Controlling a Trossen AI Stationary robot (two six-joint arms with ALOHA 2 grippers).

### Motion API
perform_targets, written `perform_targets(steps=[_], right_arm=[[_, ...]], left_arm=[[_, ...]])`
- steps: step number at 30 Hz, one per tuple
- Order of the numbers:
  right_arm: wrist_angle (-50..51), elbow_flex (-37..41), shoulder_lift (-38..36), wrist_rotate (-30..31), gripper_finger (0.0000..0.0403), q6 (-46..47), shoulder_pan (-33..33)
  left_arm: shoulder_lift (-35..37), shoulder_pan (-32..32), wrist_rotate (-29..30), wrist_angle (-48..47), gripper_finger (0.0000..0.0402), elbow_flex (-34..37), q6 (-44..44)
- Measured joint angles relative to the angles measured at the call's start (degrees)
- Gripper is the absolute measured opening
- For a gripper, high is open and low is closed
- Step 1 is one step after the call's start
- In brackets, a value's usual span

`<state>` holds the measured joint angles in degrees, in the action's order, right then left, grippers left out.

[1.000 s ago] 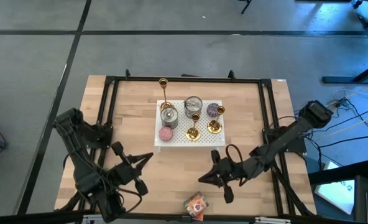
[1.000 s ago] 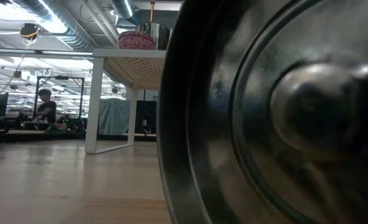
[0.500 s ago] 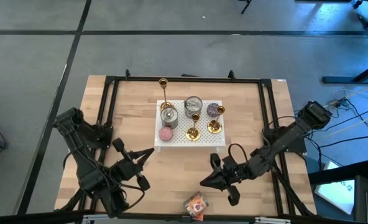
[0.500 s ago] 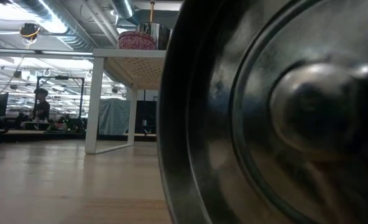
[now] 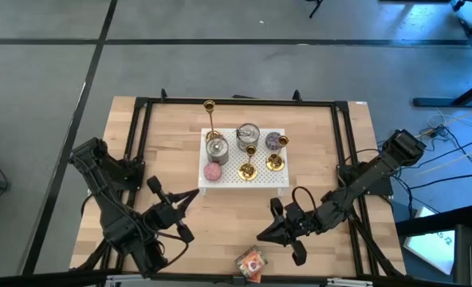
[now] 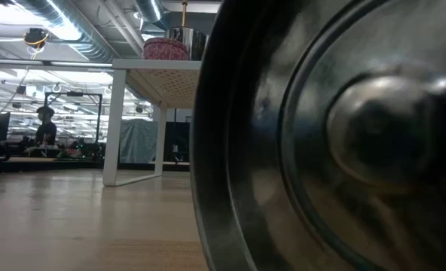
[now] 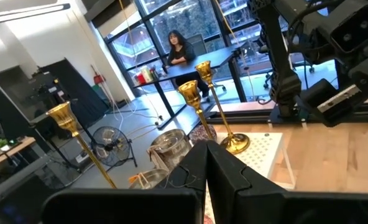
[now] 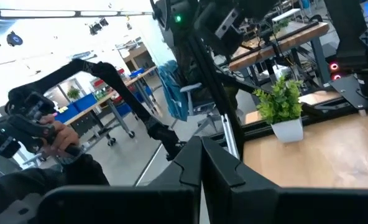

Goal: Pick & Place candle stick holders
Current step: Put the gold candle holder on the shelf

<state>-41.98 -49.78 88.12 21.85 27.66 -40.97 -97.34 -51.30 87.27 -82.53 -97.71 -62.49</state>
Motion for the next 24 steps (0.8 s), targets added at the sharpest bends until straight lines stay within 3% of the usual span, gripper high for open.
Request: perform_targets(steps=[8, 12, 17, 24], right_arm=[[-0.49, 0.0, -0.04, -1.06, 0.0005, -0.16, 0.04], [2.36, 0.0, -0.04, -5.2, 0.0005, -1.93, 0.64], [8.77, -0.02, -0.04, -5.23, 0.0005, -1.13, 2.5], [22.5, 0.0, -0.02, 8.31, 0.0002, -4.17, 4.23]], left_arm=[[-0.09, -0.4, -0.5, 0.23, 0.0002, 0.0, -1.23], [-0.09, -0.4, -0.94, 0.25, 0.0002, 0.0, -1.32], [-0.09, -0.4, -1.86, 0.42, 0.0002, -0.01, -1.36], [-0.09, -0.4, -2.13, 0.42, 0.0002, -0.02, -1.36]])
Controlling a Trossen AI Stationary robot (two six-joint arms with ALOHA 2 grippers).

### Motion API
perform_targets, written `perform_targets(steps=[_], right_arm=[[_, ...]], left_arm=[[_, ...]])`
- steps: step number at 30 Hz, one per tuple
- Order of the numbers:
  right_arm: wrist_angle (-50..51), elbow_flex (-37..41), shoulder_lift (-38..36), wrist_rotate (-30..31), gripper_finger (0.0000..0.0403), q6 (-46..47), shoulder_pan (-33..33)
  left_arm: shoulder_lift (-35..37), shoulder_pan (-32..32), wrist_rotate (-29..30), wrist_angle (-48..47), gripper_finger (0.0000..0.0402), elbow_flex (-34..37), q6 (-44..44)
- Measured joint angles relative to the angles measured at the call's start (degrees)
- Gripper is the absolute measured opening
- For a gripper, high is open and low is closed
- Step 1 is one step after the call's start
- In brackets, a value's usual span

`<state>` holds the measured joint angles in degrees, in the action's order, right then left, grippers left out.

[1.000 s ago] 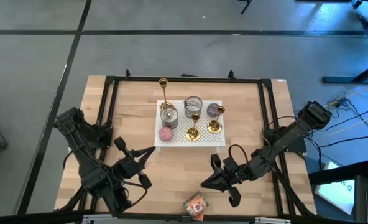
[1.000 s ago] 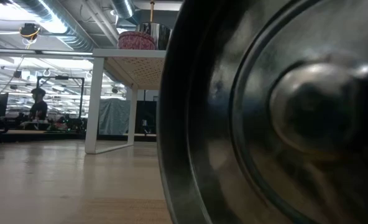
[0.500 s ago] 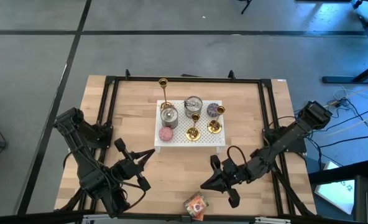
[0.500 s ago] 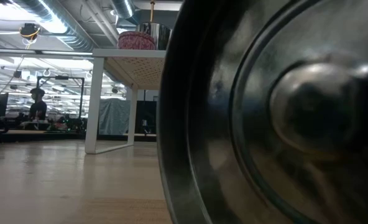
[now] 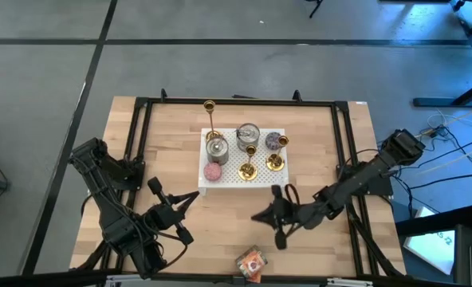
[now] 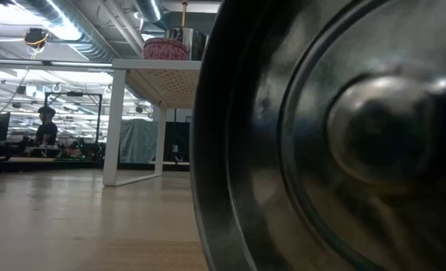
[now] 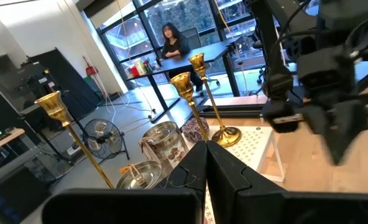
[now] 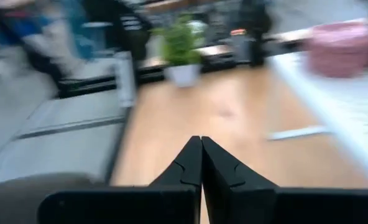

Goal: Pick & Place candle stick holders
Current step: Put the gold candle holder on the shelf

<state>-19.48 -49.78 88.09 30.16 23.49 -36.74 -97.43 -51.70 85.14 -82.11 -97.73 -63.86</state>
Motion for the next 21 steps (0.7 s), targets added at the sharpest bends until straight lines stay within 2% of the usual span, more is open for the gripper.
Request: perform_targets(steps=[4, 12, 15, 21], right_arm=[[1.16, 0.0, 0.0, 10.63, 0.0002, 1.77, 0.05], [2.16, 0.0, 0.62, 25.37, 0.0001, 7.79, 0.05], [3.0, -0.64, 2.04, 25.4, 0.0001, 9.11, 0.73], [10.24, -7.49, 7.64, 20.45, 0.0, 7.49, 2.39]], left_arm=[[0.0, 0.0, 0.0, -0.02, 0.0002, 0.0, 0.02], [0.0, 0.0, 0.0, 0.0, 0.0002, 0.0, 0.02], [0.0, 0.0, 0.0, 0.02, 0.0002, 0.0, 0.0], [0.0, 0.0, -0.56, 0.04, 0.0002, 0.0, -0.06]])
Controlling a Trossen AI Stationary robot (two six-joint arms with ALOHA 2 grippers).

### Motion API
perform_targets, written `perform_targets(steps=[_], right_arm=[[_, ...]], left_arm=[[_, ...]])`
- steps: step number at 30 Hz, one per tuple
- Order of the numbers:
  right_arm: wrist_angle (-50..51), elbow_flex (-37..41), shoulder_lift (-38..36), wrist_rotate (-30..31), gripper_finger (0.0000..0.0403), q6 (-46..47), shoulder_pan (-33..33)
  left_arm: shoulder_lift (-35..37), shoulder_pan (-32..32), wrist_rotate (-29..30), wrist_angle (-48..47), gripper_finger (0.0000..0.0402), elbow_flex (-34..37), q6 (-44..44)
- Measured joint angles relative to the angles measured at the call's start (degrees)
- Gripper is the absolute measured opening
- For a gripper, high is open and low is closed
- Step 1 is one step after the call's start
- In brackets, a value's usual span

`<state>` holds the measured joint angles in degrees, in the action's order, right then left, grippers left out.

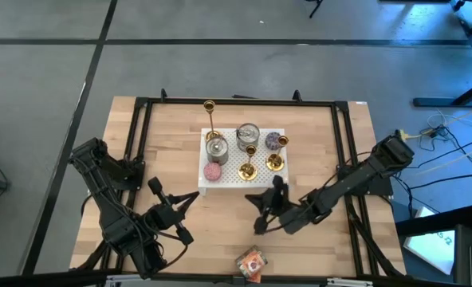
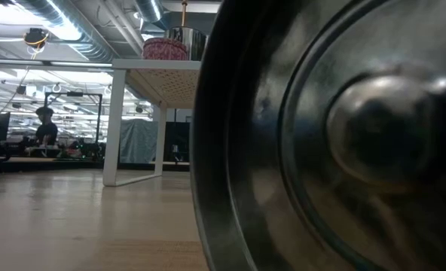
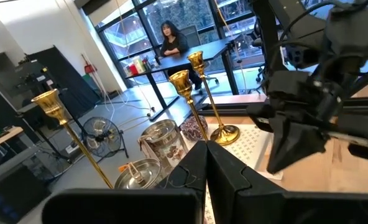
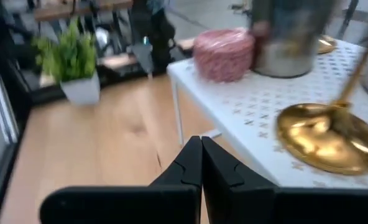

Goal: Pick & Place candle stick holders
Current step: Put the gold candle holder on the shelf

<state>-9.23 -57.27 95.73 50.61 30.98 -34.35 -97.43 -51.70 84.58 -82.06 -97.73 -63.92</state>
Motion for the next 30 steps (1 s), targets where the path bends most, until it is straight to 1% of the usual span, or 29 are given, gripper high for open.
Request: perform_targets(steps=[4, 6, 8, 12, 14, 19, 23, 30], right_arm=[[10.51, -6.12, 2.99, -0.52, 0.0, -1.82, 0.82], [15.37, -8.02, 3.66, -0.45, 0.0, -1.27, 1.32], [18.07, -9.11, 3.93, 0.92, 0.0, 0.51, 1.54], [19.79, -9.18, 3.93, 7.57, 0.0, 5.95, 1.45], [20.34, -9.18, 3.93, 9.56, 0.0, 7.01, 1.68], [21.17, -9.19, 4.08, 9.82, 0.0, 9.37, 3.01], [21.56, -9.25, 5.56, 9.82, 0.0, 11.31, 4.53], [22.31, -9.25, 7.07, 11.83, 0.0, 12.72, 5.88]], left_arm=[[0.0, 0.0, -0.29, 0.0, 0.0002, 0.0, 0.01], [0.0, 0.0, -0.45, 0.0, 0.0002, 0.0, 0.02], [-0.02, 0.0, -0.83, 0.0, 0.0002, 0.0, 0.02], [-0.02, 0.0, -1.27, 0.0, 0.0002, -0.01, 0.04], [-0.02, 0.0, -1.29, 0.0, 0.0002, -0.02, 0.04], [-0.02, 0.0, -1.3, 0.0, 0.0002, -0.02, 0.06], [-0.02, 0.0, -1.28, 0.01, 0.0002, -0.02, 0.05], [-0.02, 0.0, -1.31, 0.07, 0.0002, -0.02, 0.08]])
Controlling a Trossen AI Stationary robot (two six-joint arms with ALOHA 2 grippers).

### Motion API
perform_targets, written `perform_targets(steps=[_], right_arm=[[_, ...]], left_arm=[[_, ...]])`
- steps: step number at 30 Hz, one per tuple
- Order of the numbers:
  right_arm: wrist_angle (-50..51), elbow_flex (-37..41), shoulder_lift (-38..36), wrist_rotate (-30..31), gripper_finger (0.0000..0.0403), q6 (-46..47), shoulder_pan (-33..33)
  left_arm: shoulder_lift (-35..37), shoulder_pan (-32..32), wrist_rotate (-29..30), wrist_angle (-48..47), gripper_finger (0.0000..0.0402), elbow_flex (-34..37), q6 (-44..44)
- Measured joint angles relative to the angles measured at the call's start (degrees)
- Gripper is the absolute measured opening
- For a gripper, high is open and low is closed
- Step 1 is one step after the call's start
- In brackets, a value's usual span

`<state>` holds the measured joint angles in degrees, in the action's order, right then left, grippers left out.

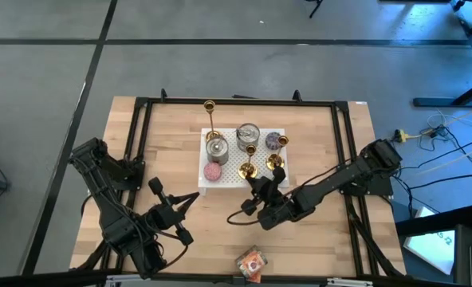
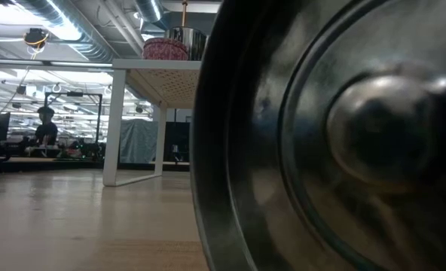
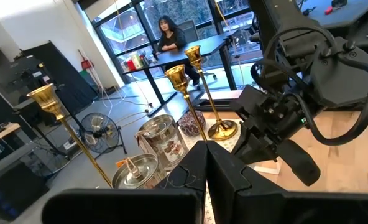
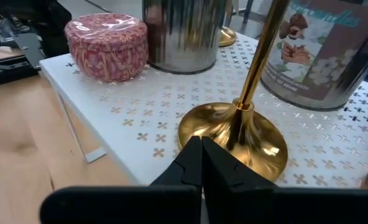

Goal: Pick & Place candle stick holders
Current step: Put the gold candle holder on the shelf, then put the big silver scented candle on the shelf

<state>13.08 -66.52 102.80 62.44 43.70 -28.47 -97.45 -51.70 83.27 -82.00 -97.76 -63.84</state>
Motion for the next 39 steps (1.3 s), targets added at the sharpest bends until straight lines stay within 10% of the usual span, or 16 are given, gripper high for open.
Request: perform_targets(steps=[39], right_arm=[[1.09, -1.25, 0.03, 0.31, 0.0, -2.62, -0.19]], left_arm=[[-0.33, 0.0, -0.57, 0.17, 0.0002, -0.02, 0.07]])
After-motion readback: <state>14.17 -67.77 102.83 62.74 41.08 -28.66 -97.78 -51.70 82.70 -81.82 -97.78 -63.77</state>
